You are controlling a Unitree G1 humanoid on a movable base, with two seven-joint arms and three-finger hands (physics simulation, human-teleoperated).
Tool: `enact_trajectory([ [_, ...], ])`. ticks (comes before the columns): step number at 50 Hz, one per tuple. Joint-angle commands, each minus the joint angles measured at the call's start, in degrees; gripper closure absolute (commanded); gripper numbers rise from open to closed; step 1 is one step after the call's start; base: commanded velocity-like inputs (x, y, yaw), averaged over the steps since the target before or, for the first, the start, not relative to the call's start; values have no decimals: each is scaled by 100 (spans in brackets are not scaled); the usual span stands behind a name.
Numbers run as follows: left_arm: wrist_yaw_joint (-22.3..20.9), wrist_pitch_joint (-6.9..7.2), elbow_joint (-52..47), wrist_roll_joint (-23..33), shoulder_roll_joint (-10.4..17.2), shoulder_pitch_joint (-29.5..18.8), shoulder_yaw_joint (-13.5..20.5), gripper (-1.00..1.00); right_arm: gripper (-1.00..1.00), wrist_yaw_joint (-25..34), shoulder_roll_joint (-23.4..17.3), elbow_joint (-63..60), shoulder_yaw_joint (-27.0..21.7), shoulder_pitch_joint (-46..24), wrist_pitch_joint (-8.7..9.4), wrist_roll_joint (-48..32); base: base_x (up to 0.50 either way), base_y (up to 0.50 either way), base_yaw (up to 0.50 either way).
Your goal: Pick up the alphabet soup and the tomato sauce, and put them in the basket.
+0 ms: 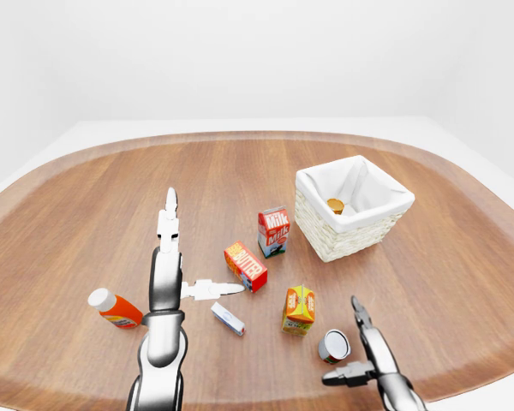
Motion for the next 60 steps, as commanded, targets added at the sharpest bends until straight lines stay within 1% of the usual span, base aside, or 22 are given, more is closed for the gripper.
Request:
enact_trajectory([
  [1, 1, 0, -9, 12, -5, 7, 0, -100, -100, -173, -11, -35, 198, -19, 0, -164, 0, 0, 0],
  [10, 0, 0, -8, 13, -4, 7, 0, -100, -100, -349, -76, 170, 285, -67, 0, -267, 0, 0, 0],
  [18, 0, 0, -9, 13, -5, 7, 0, -100, -100, -597, -144, 590, 306, -219, 0, -435, 0, 0, 0],
  [60, 1, 0, -8, 12, -5, 6, 0, -100, -100, -707, -170, 457, 518, -213, 0, -520, 0, 0, 0],
])
